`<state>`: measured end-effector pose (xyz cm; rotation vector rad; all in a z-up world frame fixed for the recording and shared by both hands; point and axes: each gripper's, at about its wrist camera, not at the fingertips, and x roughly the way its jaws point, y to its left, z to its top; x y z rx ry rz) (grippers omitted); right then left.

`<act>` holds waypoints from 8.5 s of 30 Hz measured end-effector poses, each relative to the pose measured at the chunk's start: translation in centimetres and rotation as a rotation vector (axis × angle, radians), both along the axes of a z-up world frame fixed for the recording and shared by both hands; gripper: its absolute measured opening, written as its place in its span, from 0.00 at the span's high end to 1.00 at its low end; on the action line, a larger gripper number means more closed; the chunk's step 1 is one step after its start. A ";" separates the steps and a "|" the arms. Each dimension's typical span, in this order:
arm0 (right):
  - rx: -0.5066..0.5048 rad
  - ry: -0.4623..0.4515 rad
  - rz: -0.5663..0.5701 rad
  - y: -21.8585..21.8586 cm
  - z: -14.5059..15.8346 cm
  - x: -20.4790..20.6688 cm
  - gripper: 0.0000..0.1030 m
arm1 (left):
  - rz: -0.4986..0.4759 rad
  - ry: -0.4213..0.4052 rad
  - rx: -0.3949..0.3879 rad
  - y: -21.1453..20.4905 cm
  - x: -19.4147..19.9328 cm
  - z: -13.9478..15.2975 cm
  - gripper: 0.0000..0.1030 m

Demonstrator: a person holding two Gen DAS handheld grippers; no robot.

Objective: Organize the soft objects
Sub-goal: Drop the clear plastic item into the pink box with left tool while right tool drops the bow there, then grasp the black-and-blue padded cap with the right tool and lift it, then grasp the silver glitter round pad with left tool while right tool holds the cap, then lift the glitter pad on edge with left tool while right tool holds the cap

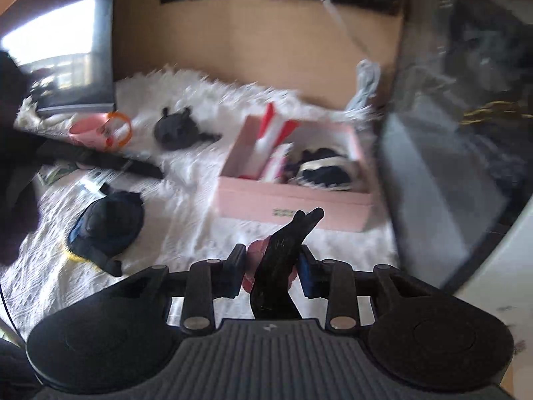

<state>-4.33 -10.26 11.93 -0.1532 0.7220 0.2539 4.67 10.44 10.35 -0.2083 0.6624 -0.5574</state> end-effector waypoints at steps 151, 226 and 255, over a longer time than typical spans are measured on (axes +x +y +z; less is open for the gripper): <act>0.071 0.071 -0.059 4.6 -11.0 4.0 0.00 | 0.301 0.278 0.241 8.7 -2.4 -9.2 0.25; 0.023 0.042 -0.016 5.8 -10.1 4.2 0.23 | 0.054 0.561 -0.219 9.1 -2.7 -11.3 0.70; 0.071 0.138 -0.006 4.3 -10.1 4.7 0.11 | 0.107 0.279 0.070 3.0 -4.9 -6.1 0.80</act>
